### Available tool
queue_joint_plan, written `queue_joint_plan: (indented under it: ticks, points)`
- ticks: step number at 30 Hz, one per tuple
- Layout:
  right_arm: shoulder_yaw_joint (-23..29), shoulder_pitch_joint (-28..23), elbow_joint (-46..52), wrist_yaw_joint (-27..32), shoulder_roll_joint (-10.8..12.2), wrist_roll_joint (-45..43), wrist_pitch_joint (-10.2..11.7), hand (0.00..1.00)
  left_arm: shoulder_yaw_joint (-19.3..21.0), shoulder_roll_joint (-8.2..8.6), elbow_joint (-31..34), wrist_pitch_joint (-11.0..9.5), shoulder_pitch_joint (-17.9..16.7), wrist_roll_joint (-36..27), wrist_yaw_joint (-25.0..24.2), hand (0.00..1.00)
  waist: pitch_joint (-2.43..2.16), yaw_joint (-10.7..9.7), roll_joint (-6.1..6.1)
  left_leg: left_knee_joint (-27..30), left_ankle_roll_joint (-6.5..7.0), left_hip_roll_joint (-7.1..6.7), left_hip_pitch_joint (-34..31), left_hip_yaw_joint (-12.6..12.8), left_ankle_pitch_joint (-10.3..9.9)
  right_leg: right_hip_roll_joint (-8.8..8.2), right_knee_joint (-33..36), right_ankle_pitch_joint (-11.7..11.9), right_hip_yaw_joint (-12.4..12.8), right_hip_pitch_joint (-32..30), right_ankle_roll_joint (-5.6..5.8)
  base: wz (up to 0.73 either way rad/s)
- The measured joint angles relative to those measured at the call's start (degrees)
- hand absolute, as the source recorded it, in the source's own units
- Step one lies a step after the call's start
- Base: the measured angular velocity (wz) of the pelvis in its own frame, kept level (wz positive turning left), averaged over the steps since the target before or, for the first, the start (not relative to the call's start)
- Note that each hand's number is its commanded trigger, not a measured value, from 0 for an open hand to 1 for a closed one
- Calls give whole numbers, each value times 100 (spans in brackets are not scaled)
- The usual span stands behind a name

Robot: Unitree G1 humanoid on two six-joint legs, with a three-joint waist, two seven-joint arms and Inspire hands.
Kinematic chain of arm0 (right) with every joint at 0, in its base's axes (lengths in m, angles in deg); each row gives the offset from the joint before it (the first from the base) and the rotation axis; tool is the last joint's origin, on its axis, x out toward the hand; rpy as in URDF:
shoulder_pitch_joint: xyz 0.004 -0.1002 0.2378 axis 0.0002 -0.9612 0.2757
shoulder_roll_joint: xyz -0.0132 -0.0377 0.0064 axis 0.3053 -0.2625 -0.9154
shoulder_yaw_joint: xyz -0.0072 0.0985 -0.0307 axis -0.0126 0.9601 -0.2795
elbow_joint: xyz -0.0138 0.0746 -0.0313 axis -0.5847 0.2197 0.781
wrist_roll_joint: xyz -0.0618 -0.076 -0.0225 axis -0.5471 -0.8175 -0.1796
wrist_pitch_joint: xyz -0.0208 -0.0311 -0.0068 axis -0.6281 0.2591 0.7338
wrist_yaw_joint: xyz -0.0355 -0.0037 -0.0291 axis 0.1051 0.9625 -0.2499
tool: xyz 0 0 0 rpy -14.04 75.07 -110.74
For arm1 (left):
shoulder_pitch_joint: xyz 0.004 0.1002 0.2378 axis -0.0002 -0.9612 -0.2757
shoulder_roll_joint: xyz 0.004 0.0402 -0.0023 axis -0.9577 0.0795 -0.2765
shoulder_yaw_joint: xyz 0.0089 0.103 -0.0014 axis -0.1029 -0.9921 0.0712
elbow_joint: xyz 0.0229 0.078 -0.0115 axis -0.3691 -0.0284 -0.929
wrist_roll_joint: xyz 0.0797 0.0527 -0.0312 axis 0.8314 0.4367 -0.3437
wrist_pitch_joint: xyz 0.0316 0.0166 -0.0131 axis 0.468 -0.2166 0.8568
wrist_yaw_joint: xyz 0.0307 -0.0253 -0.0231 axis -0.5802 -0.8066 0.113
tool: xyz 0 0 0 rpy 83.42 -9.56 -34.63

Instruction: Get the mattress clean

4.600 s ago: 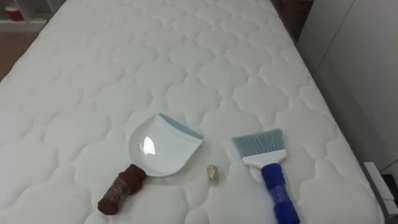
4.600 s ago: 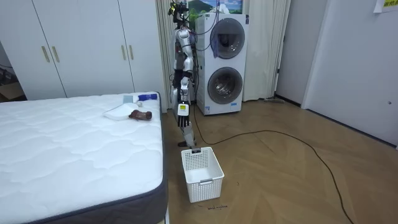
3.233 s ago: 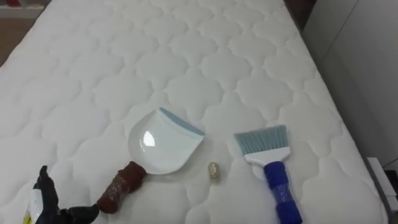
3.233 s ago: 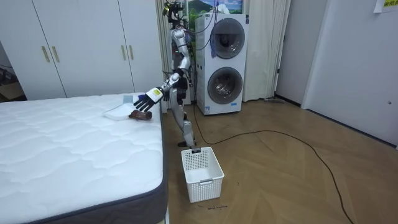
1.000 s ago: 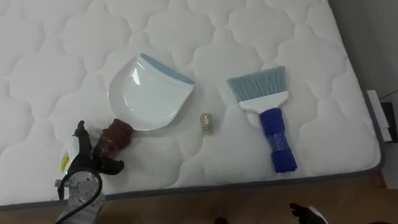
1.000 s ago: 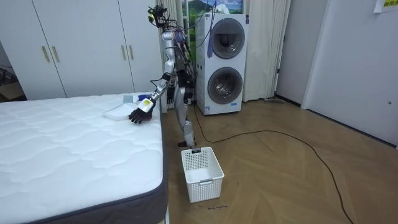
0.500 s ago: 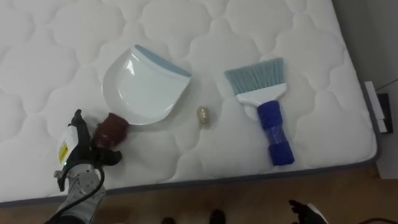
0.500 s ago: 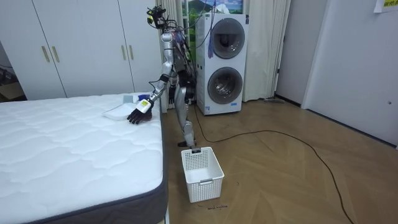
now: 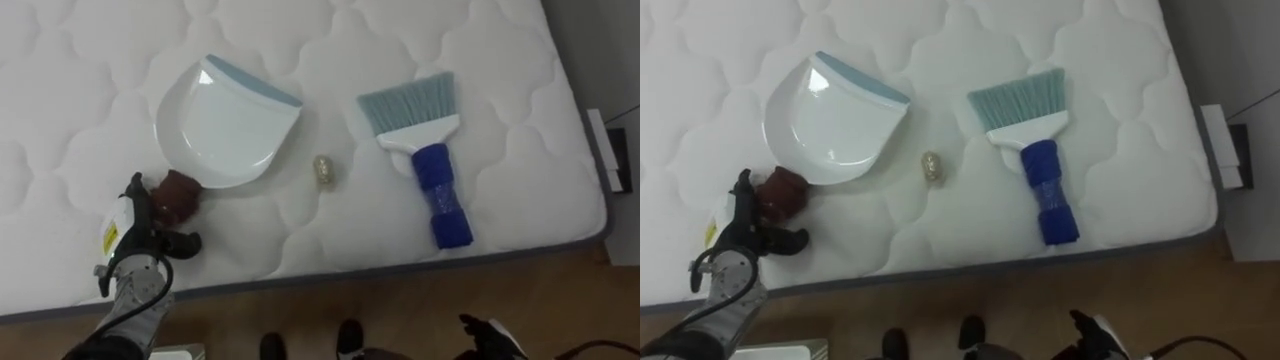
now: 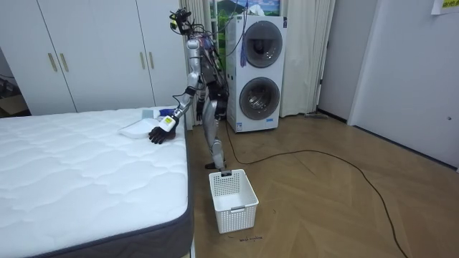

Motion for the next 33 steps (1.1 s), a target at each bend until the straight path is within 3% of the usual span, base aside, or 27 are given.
queue_joint_plan:
  ticks: [6,10,14,17,22,28,33]
  points:
    - [1,22,10,-26,0,-7,-93,0,-2,-68,-7,-1,106,4,-25,0,33,-33,-19,162,23,-4,-198,20,13,-39,111,11,-21,-176,-41,0]
    - [-11,57,23,-89,2,7,-93,0,-118,-134,-88,-3,255,-31,-30,100,77,-61,-33,289,26,-7,-368,18,15,-63,150,6,-28,-315,-46,0]
    - [-63,117,26,-83,3,27,-118,0,-217,-211,-128,1,353,-109,35,100,95,-76,-43,414,43,-8,-515,24,10,-87,275,2,-30,-457,-52,0]
    - [-82,201,26,-83,3,25,-215,0,-220,-405,-171,32,480,-112,87,100,98,-79,-47,469,45,-8,-592,41,11,-105,364,-4,-28,-540,-63,0]
    - [-85,248,27,-77,-1,23,-220,0,-219,-682,-290,250,652,-113,55,100,102,-197,-59,460,80,-20,-552,142,32,-154,437,-29,-16,-548,-68,-1]
    - [-119,247,54,-77,-7,134,-285,0,-381,-656,-573,443,699,-351,-216,100,101,-292,-59,452,85,-5,-531,287,35,-180,461,-16,-5,-537,-47,-2]
    - [-197,250,81,-74,-9,238,-295,0,-462,-651,-640,469,704,-436,-398,100,97,-293,-65,454,85,0,-518,301,35,-192,497,-19,-24,-537,-47,0]
